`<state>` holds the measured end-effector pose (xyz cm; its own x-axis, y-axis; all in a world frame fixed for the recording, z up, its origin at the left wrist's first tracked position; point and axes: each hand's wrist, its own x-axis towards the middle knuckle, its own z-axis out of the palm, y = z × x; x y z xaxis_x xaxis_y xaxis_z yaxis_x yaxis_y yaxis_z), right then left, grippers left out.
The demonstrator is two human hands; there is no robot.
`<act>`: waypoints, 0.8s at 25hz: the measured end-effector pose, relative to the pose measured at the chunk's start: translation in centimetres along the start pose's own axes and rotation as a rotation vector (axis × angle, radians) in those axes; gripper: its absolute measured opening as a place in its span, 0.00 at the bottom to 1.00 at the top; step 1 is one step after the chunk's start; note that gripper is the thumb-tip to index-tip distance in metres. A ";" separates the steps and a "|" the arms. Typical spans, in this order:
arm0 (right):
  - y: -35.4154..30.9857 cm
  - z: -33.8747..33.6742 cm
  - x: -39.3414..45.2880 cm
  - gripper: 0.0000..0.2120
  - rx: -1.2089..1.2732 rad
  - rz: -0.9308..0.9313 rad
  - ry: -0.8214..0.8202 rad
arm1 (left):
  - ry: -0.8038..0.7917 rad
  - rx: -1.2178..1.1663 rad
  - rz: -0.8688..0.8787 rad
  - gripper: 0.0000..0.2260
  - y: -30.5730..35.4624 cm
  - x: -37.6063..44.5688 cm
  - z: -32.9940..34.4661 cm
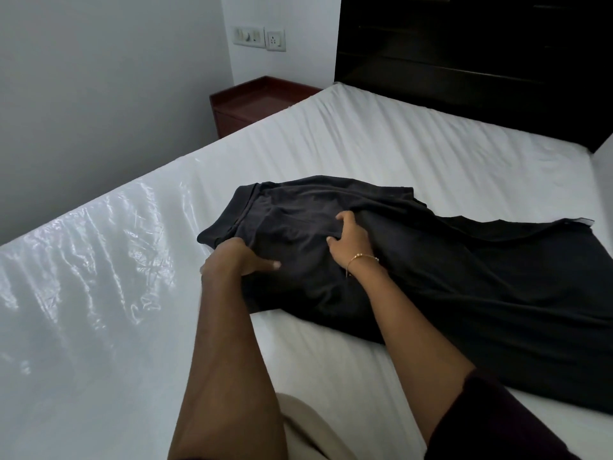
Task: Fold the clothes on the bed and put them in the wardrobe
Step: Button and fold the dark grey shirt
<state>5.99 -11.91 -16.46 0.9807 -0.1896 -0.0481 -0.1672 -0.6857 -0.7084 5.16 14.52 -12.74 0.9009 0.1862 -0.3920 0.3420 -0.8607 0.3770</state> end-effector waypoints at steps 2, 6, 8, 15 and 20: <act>0.4 1.7 -0.5 0.36 -0.182 -0.072 0.150 | -0.021 0.134 -0.011 0.32 -1.2 2.0 -0.2; -0.8 4.9 -4.5 0.33 -0.407 -0.363 0.407 | 0.142 0.102 -0.027 0.19 -2.5 4.1 0.3; -1.1 7.3 -7.0 0.32 -0.392 -0.517 0.261 | 0.191 0.079 -0.035 0.15 -2.5 3.2 0.9; 0.8 9.1 -14.1 0.39 -0.457 -0.523 0.121 | 0.016 0.069 -0.082 0.33 -7.0 -2.1 -1.8; 2.0 9.4 -16.2 0.12 -0.382 -0.491 0.249 | -0.098 -0.083 -0.094 0.11 -9.9 -5.1 -1.6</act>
<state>-9.32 -3.60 -23.69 0.9070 0.0827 0.4128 0.2233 -0.9257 -0.3052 -2.42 22.82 -13.12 0.8348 0.2138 -0.5074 0.4483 -0.7990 0.4009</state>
